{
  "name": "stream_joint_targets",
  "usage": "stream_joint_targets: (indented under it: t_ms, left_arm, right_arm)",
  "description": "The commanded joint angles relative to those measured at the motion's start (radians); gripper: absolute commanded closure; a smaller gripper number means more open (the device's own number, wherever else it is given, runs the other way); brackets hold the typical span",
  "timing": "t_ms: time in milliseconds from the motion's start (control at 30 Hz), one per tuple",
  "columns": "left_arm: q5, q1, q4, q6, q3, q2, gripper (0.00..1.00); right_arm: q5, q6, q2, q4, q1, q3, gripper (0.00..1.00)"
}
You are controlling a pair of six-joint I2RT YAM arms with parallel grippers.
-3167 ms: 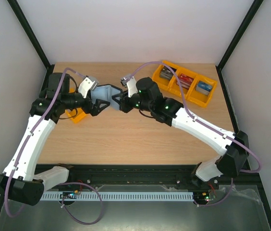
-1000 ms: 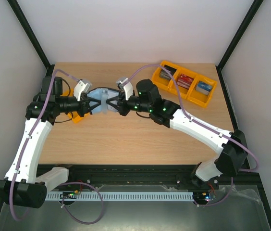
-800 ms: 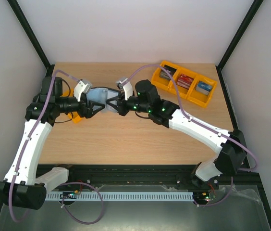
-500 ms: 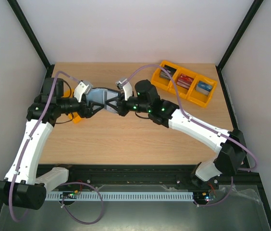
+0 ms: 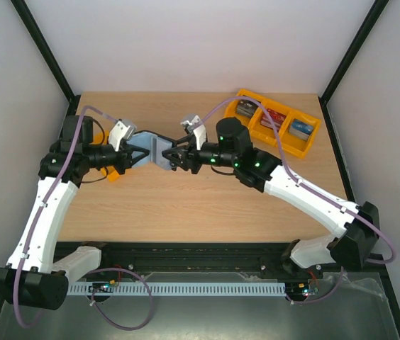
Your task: Take the credit cards out of the card holder
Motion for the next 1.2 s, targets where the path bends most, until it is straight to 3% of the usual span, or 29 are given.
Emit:
stream_joint_targets:
  t_ms: [0,433,1167]
  left_arm:
    - [0.047,0.013,-0.008,-0.003,0.026,-0.014,0.98]
    - [0.065,0.027,-0.009,-0.006,0.031,-0.023,0.98]
    - [0.107,0.028,0.002,-0.022,0.006,-0.033,0.98]
  right_arm:
    - [-0.013,-0.046,-0.053,-0.035,-0.036,-0.033,0.63]
    - [0.062,-0.084,-0.061,-0.097,-0.045,-0.029,0.65]
    - [-0.037,0.026,0.056,0.037,-0.024,0.027,0.71]
